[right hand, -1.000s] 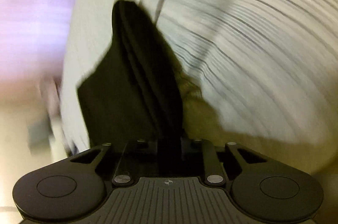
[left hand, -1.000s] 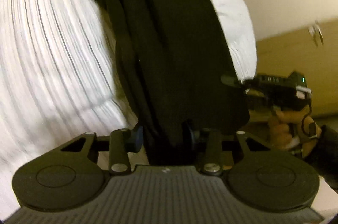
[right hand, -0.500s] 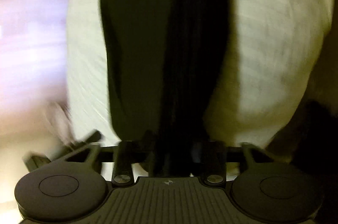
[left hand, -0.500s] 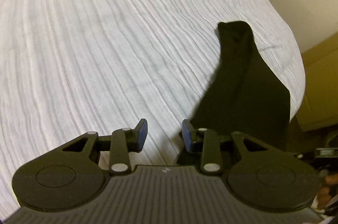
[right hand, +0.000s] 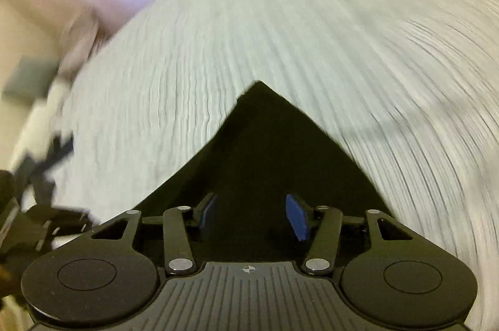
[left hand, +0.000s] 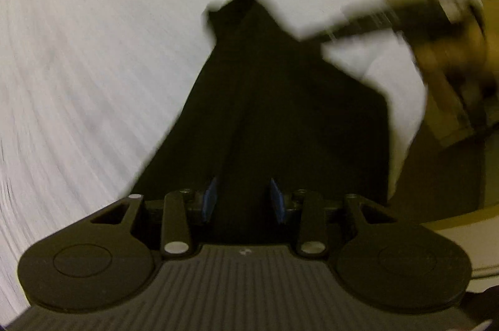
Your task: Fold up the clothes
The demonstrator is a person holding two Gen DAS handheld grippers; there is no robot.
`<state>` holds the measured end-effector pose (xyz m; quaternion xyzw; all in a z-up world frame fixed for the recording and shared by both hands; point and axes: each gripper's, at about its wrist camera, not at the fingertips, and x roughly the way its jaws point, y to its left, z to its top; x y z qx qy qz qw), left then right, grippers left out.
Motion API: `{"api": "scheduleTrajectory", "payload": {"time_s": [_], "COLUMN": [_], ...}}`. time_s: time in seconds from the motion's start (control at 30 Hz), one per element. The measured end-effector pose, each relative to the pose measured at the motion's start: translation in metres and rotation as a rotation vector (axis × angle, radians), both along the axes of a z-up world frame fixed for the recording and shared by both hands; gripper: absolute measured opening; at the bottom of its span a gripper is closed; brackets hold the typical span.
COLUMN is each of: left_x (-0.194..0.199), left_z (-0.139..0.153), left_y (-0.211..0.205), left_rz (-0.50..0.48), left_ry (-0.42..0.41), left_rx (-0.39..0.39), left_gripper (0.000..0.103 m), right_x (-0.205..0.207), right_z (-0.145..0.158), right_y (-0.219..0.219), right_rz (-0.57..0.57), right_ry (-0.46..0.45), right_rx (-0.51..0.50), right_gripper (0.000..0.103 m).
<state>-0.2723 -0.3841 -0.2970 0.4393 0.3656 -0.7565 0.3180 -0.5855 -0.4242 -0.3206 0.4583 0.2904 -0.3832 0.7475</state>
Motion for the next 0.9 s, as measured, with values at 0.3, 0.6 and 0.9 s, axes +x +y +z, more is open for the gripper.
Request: {"api": "scheduleTrajectory", "payload": {"time_s": [0.3, 0.6, 0.9], "left_x": [0.053, 0.134, 0.122], "left_z": [-0.003, -0.009, -0.061], "left_y": [0.018, 0.041, 0.025], "left_rz": [0.162, 0.573, 0.660], "left_ry": [0.010, 0.170, 0.296], "left_rx": [0.055, 0.184, 0.418], "left_gripper": [0.031, 0.057, 0.042], "right_x": [0.068, -0.026, 0.008], "right_z": [-0.034, -0.021, -0.063], "right_y": [-0.096, -0.056, -0.072], "right_rz": [0.176, 0.174, 0.311], "right_ry": [-0.106, -0.043, -0.050], "right_rx": [-0.039, -0.021, 0.138], "right_gripper": [0.053, 0.071, 0.073]}}
